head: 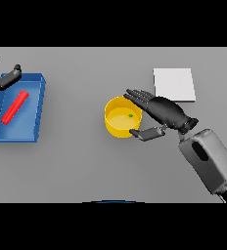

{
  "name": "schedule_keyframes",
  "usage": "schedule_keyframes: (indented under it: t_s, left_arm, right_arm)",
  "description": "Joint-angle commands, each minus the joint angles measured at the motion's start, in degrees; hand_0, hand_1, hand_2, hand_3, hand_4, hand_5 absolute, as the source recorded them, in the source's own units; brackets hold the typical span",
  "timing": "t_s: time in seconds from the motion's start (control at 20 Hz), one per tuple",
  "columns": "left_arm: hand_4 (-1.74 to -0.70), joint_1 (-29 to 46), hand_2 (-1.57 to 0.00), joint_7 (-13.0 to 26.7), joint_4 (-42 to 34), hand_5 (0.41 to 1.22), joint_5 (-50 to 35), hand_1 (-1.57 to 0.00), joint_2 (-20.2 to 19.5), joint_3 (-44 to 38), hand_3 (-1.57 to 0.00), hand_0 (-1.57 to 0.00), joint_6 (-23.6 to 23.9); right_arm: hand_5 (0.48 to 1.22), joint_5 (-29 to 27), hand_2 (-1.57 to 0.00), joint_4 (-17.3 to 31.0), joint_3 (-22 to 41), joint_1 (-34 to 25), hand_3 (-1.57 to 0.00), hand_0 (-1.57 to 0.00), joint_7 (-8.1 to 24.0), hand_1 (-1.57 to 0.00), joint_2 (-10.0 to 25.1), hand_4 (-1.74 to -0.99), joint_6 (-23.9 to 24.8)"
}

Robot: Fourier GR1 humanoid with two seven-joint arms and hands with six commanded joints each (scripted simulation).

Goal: Pick up the red beaker and tilt it to pour out 1 green nut into yellow bowl. Pick up the yellow bowl and place it on the metallic measuring scale.

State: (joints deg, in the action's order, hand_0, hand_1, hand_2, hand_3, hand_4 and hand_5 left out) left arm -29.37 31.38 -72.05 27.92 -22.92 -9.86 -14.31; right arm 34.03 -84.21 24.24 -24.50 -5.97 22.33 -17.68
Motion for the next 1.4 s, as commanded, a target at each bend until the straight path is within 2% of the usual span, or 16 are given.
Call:
schedule_keyframes:
  t_s: [0.0, 0.05, 0.1, 0.35, 0.6, 0.8, 0.85, 1.0, 1.05, 1.15, 1.25, 1.35]
  left_arm:
    - [-0.75, 0.24, 0.00, -0.33, -0.06, 0.714, -0.13, 0.00, 0.07, -0.02, 0.00, 0.00, -0.03]
    - [-0.75, 0.28, 0.00, -0.48, 0.15, 0.716, -0.14, 0.00, 0.01, -0.21, 0.00, 0.00, 0.19]
    - [-0.76, 0.33, 0.00, -0.26, 0.14, 0.717, 0.01, 0.00, 0.04, -0.24, 0.00, 0.00, 0.42]
    - [-0.78, -0.57, 0.00, -1.61, 1.58, 0.721, -1.19, 0.00, 0.15, -1.44, 0.00, 0.00, 0.80]
    - [-0.80, -0.99, 0.00, -1.45, 1.39, 0.728, -1.19, 0.00, 0.54, -1.21, 0.00, 0.00, 0.82]
    - [-0.80, -0.33, 0.00, -1.82, 1.31, 0.724, -1.59, 0.00, 0.14, -1.51, 0.00, 0.00, 0.25]
    - [-0.80, -0.58, 0.00, -1.29, 1.14, 0.723, -1.62, 0.00, 0.44, -1.49, 0.00, 0.00, 0.44]
    - [-0.80, -0.84, 0.00, -1.15, 1.65, 0.723, -1.36, 0.00, 0.53, -1.49, 0.00, 0.00, 0.79]
    - [-0.79, -1.47, 0.00, -1.00, 2.14, 0.725, -1.35, 0.00, 0.56, -1.47, 0.00, 0.00, 0.73]
    - [-0.79, -1.37, 0.00, -1.12, 1.73, 0.728, -1.27, 0.00, 0.41, -1.34, 0.00, 0.00, 0.57]
    - [-0.79, -0.53, 0.00, -0.98, 0.15, 0.728, -1.58, 0.00, 0.92, -1.16, 0.00, 0.00, 0.51]
    - [-0.79, 0.07, 0.00, -0.83, -0.28, 0.730, -1.40, 0.00, 0.94, -1.20, 0.00, 0.00, 0.84]
  right_arm:
    - [0.620, 0.63, 0.00, 0.82, 0.87, -1.64, 0.00, 0.00, -1.12, 0.00, 0.57, -1.234, -1.05]
    - [0.625, 1.56, 0.00, 1.19, 2.03, -2.08, 0.00, 0.00, -2.27, 0.00, 1.23, -1.231, -1.83]
    - [0.632, 2.56, 0.00, 1.69, 3.54, -3.50, 0.00, 0.00, -1.30, 0.00, 0.85, -1.226, -3.29]
    - [0.648, 4.88, 0.00, 4.70, 6.93, -6.92, 0.00, 0.00, -2.47, 0.00, 0.98, -1.214, -6.24]
    - [0.660, 7.25, 0.00, 10.13, 9.60, -9.17, 0.00, 0.00, -6.05, 0.00, 0.72, -1.234, -5.76]
    - [0.676, 8.42, 0.00, 12.97, 11.27, -10.67, 0.00, 0.00, -6.01, 0.00, -0.52, -1.260, -6.36]
    - [0.680, 8.37, 0.00, 13.30, 11.46, -10.68, 0.00, 0.00, -6.83, 0.00, 0.09, -1.265, -7.03]
    - [0.696, 9.15, 0.00, 15.44, 12.57, -11.07, 0.00, 0.00, -5.99, 0.00, -1.32, -1.277, -7.13]
    - [0.699, 9.07, 0.00, 15.74, 12.69, -11.17, 0.00, 0.00, -6.96, 0.00, -1.27, -1.279, -7.05]
    - [0.706, 9.16, 0.00, 16.36, 13.01, -11.53, 0.00, 0.00, -6.83, 0.00, -1.90, -1.285, -7.23]
    - [0.712, 9.22, -0.01, 17.42, 13.25, -11.70, -0.03, 0.00, -9.07, 0.00, -1.34, -1.286, -7.16]
    - [0.738, 9.20, -0.03, 18.57, 12.88, -11.92, -0.06, 0.00, -8.91, 0.00, -1.96, -1.293, -6.12]
